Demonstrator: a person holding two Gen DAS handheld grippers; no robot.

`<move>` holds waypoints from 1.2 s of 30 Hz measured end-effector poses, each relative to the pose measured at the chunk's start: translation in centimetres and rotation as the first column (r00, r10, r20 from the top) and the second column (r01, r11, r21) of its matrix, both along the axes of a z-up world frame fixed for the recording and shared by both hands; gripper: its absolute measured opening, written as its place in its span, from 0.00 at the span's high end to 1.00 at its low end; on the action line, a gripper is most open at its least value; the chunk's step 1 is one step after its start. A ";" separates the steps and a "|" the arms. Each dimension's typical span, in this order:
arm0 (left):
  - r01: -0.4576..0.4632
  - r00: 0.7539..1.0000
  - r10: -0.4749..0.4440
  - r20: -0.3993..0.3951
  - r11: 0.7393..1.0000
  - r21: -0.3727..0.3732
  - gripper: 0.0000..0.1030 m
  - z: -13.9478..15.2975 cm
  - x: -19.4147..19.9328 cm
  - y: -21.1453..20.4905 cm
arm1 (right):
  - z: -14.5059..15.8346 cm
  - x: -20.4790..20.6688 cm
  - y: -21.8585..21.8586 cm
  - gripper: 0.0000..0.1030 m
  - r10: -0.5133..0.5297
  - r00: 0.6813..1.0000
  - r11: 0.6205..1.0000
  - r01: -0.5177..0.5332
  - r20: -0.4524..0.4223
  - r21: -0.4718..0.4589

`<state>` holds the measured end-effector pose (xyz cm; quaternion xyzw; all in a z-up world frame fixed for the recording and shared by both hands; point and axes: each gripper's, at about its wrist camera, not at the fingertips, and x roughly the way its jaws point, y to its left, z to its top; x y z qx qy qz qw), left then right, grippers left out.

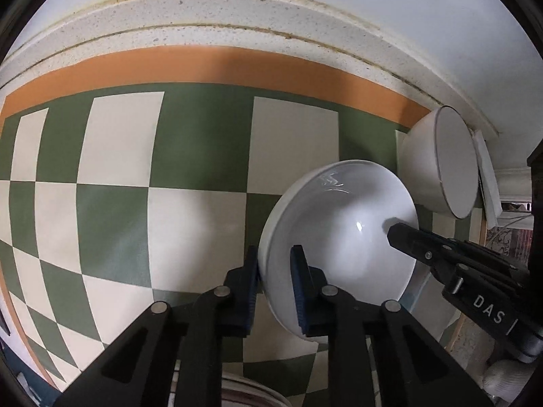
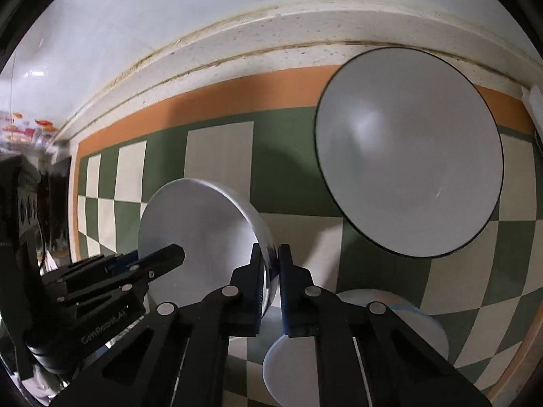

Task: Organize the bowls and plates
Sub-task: 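Grasp a white bowl rim with the left gripper while the right gripper grasps another bowl, then lift the white bowls with both grippers and bring them toward each other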

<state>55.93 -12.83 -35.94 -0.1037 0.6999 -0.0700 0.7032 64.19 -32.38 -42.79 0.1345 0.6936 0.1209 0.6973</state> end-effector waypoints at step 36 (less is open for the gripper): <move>0.337 0.939 -0.334 -0.079 0.941 0.026 0.84 -0.4 -14.4 -12.5 | 1.8 -23.0 -11.0 0.91 -0.201 0.978 0.979 0.202 -0.061 0.002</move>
